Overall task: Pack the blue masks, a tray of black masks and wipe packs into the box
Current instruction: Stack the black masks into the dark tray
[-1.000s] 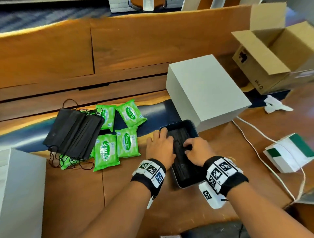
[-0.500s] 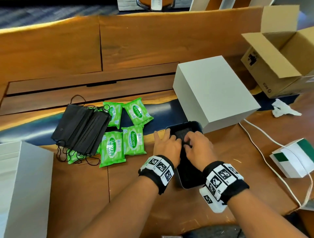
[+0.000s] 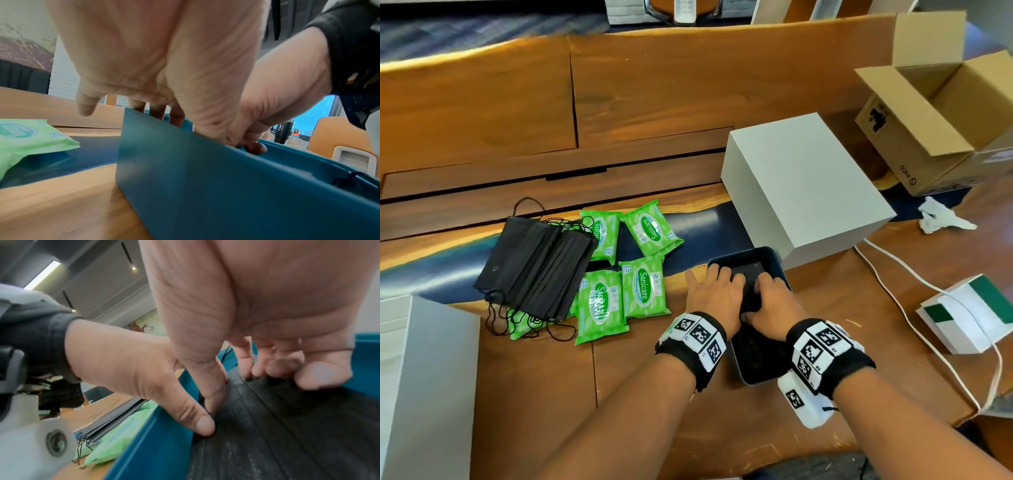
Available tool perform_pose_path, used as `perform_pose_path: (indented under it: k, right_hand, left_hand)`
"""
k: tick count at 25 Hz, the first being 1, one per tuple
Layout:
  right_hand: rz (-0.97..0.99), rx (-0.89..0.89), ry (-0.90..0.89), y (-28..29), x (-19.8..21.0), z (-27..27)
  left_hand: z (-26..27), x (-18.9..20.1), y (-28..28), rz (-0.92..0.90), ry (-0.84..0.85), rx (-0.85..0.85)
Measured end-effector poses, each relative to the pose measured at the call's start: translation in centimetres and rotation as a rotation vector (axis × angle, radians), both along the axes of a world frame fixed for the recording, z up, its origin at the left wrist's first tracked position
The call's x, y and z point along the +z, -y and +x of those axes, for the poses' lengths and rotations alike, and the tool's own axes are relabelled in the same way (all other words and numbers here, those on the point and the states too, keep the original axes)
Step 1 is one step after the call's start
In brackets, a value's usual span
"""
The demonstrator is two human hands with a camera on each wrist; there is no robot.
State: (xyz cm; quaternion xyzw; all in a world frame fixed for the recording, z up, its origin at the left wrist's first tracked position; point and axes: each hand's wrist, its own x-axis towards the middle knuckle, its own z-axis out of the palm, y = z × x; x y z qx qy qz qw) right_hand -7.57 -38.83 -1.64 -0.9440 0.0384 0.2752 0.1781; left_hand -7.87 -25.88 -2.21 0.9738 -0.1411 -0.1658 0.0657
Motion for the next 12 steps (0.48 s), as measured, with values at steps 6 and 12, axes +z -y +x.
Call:
perform_pose_path:
  k: [6, 12]
  right_hand:
    - [-0.043, 0.078, -0.022, -0.3, 1.2, 0.9]
    - [-0.017, 0.213, 0.121, -6.0, 5.8, 3.5]
  left_hand:
    - [0.1, 1.0, -1.2, -0.088, 0.018, -0.028]
    - [0.4, 2.7, -5.6, -0.28, 0.077, 0.06]
